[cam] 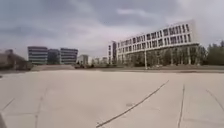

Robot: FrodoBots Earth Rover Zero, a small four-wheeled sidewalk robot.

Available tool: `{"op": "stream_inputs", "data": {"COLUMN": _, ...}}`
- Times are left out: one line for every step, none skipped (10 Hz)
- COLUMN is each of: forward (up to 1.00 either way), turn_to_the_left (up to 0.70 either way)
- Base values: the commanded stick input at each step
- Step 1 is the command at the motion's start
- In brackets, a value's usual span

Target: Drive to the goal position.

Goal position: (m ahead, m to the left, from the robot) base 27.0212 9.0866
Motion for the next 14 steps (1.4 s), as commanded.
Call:
{"op": "stream_inputs", "data": {"forward": 0.7, "turn_to_the_left": 0.35}}
{"op": "stream_inputs", "data": {"forward": 0.7, "turn_to_the_left": 0.35}}
{"op": "stream_inputs", "data": {"forward": 0.7, "turn_to_the_left": 0.35}}
{"op": "stream_inputs", "data": {"forward": 0.7, "turn_to_the_left": 0.35}}
{"op": "stream_inputs", "data": {"forward": 0.7, "turn_to_the_left": 0.35}}
{"op": "stream_inputs", "data": {"forward": 0.7, "turn_to_the_left": 0.35}}
{"op": "stream_inputs", "data": {"forward": 0.7, "turn_to_the_left": 0.35}}
{"op": "stream_inputs", "data": {"forward": 0.7, "turn_to_the_left": 0.35}}
{"op": "stream_inputs", "data": {"forward": 0.7, "turn_to_the_left": 0.35}}
{"op": "stream_inputs", "data": {"forward": 0.7, "turn_to_the_left": 0.35}}
{"op": "stream_inputs", "data": {"forward": 0.7, "turn_to_the_left": 0.35}}
{"op": "stream_inputs", "data": {"forward": 0.7, "turn_to_the_left": 0.35}}
{"op": "stream_inputs", "data": {"forward": 0.7, "turn_to_the_left": 0.3}}
{"op": "stream_inputs", "data": {"forward": 0.7, "turn_to_the_left": -0.12}}
